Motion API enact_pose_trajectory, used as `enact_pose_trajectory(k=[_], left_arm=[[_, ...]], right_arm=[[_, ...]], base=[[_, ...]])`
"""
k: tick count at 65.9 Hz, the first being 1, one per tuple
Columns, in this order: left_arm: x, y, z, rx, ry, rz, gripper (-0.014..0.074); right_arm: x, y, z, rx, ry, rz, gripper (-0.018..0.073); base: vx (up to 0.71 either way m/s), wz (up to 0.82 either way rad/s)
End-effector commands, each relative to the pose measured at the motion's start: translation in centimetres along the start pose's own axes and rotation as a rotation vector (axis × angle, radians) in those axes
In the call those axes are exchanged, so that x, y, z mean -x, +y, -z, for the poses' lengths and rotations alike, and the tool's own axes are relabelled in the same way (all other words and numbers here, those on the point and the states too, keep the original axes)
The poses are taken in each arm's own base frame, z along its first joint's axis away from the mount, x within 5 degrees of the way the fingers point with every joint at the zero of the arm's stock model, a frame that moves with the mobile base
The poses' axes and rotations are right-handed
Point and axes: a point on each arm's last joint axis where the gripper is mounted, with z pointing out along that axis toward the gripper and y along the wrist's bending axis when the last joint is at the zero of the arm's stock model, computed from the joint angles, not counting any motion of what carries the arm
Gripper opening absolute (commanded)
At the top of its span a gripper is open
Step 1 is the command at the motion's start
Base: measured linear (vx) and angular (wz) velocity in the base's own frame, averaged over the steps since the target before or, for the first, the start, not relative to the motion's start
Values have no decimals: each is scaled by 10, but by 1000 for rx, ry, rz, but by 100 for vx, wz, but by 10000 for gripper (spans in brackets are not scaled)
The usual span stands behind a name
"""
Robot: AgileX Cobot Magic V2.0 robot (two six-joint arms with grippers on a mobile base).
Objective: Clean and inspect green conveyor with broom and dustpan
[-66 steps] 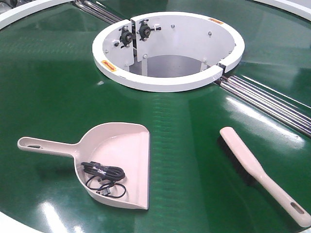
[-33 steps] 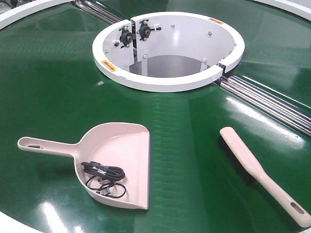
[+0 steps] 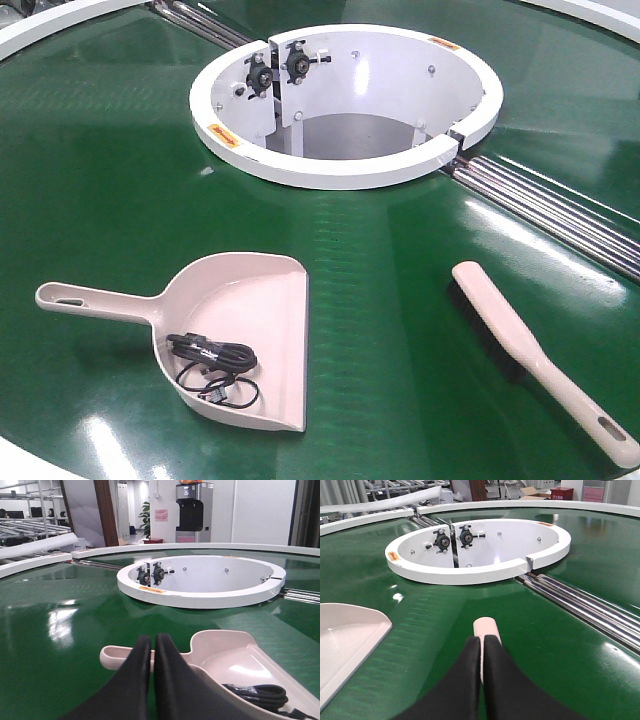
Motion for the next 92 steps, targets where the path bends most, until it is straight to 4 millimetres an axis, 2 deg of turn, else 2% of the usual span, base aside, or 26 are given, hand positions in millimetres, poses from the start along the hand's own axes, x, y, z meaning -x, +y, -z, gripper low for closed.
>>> enact_pose_trajectory(k=[1,72,82,92], left_arm=[[-3,0,0,3,-56,9,-8],[-3,0,0,5,-58,12,-7],[-3,0,0,5,-58,12,-7],[-3,0,0,5,-58,12,-7]], right_arm=[[15,0,1,-6,-84,4,-10],[15,0,1,-6,-84,7,-10],[11,-3,-1,-34,-78,69,-10],[10,-7,-1,-116,-75,38,-10]], base=[[0,0],[0,0],[0,0],[0,0]])
